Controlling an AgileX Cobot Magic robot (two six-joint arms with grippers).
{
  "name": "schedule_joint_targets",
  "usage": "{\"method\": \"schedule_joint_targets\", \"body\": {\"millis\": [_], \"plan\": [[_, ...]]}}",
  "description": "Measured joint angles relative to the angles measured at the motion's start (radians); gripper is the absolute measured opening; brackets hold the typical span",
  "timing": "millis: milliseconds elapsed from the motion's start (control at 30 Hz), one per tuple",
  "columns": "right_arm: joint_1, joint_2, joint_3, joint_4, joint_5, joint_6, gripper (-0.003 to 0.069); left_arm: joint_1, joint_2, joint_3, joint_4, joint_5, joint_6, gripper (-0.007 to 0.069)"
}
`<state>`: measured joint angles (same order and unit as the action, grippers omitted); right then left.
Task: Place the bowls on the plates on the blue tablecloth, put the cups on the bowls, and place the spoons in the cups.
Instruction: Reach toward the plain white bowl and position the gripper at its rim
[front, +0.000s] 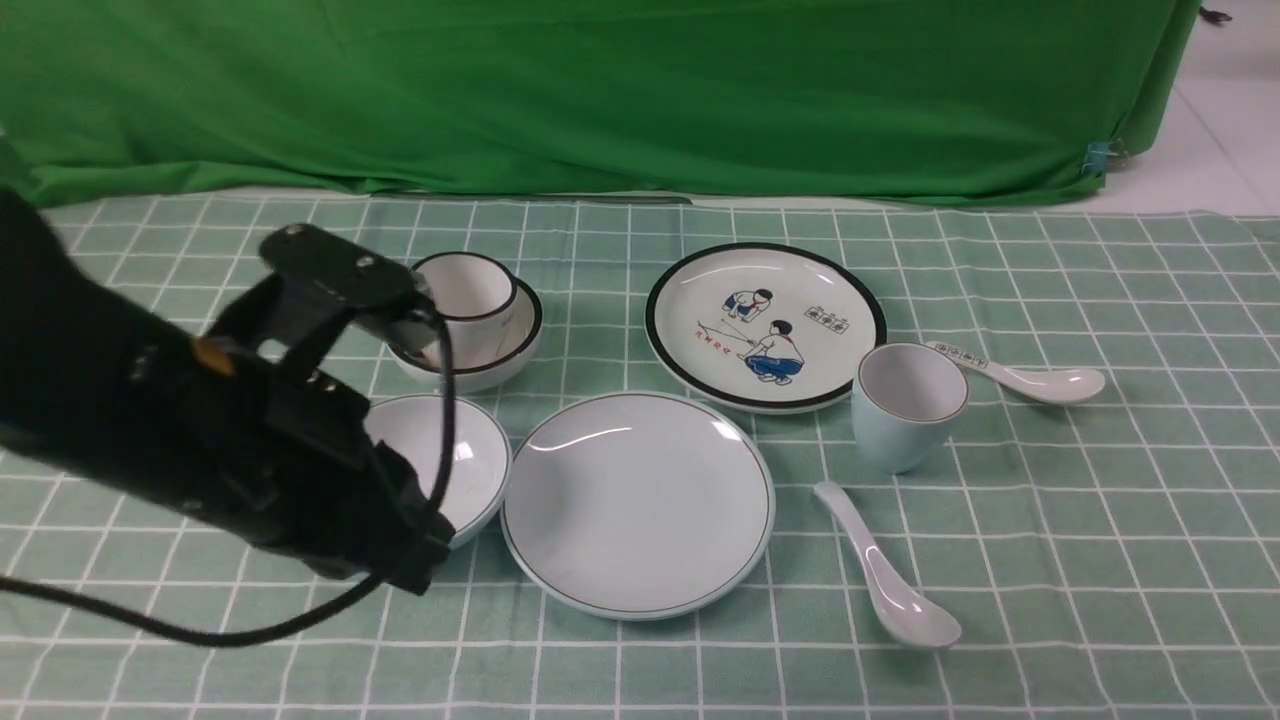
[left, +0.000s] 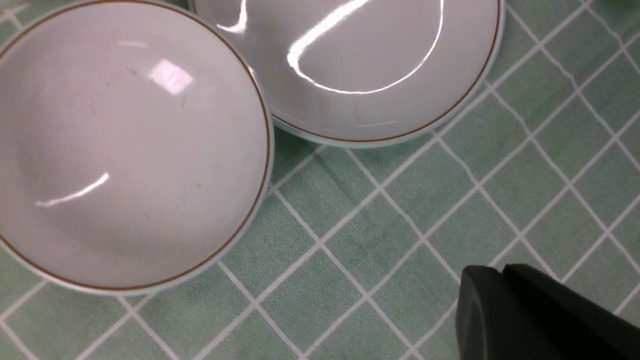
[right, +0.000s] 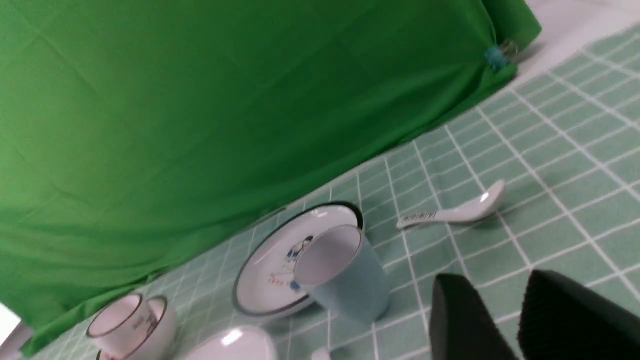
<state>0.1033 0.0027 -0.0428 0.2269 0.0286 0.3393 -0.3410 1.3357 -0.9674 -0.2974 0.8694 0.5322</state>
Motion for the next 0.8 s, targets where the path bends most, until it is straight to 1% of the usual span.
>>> {"method": "schedule_joint_targets", "body": {"millis": [67, 133, 167, 200, 267, 333, 367, 467, 567, 667, 733, 767, 800], "plan": [[0.032, 0.035, -0.072, 0.002, 0.098, -0.055, 0.0186, 0.000, 0.058, -0.036, 0.024, -0.003, 0.013, 0.0014], [0.079, 0.093, -0.195, 0.002, 0.225, -0.177, 0.0159, 0.000, 0.126, -0.078, 0.071, -0.012, 0.018, 0.0030], [0.094, 0.113, -0.217, 0.002, 0.249, -0.204, 0.0155, 0.000, 0.140, -0.085, 0.083, -0.014, 0.018, 0.0035], [0.126, 0.161, -0.293, 0.003, 0.329, -0.303, 0.0152, 0.000, 0.183, -0.110, 0.126, -0.017, 0.020, 0.0062], [0.160, 0.215, -0.374, 0.004, 0.420, -0.372, 0.0152, 0.000, 0.232, -0.123, 0.154, -0.027, 0.023, 0.0122], [0.192, 0.274, -0.431, 0.004, 0.486, -0.415, 0.0154, 0.000, 0.275, -0.125, 0.164, -0.033, 0.037, 0.0197], [0.205, 0.298, -0.454, 0.004, 0.513, -0.434, 0.0155, 0.000, 0.294, -0.125, 0.168, -0.033, 0.046, 0.0251], [0.234, 0.351, -0.470, 0.003, 0.542, -0.455, 0.0158, 0.000, 0.335, -0.125, 0.198, -0.050, 0.069, 0.0380], [0.243, 0.372, -0.470, 0.003, 0.560, -0.459, 0.0160, 0.000, 0.359, -0.125, 0.262, -0.100, 0.071, 0.0452], [0.245, 0.373, -0.467, 0.003, 0.572, -0.460, 0.0162, 0.000, 0.384, -0.125, 0.297, -0.136, 0.073, 0.0475], [0.245, 0.373, -0.464, 0.003, 0.583, -0.460, 0.0161, 0.000, 0.402, -0.125, 0.297, -0.149, 0.086, 0.0471], [0.246, 0.373, -0.463, 0.003, 0.600, -0.460, 0.0161, 0.000, 0.425, -0.125, 0.297, -0.159, 0.100, 0.0446], [0.246, 0.373, -0.463, 0.003, 0.600, -0.460, 0.0161, 0.000, 0.425, -0.125, 0.297, -0.160, 0.101, 0.0442]]}}
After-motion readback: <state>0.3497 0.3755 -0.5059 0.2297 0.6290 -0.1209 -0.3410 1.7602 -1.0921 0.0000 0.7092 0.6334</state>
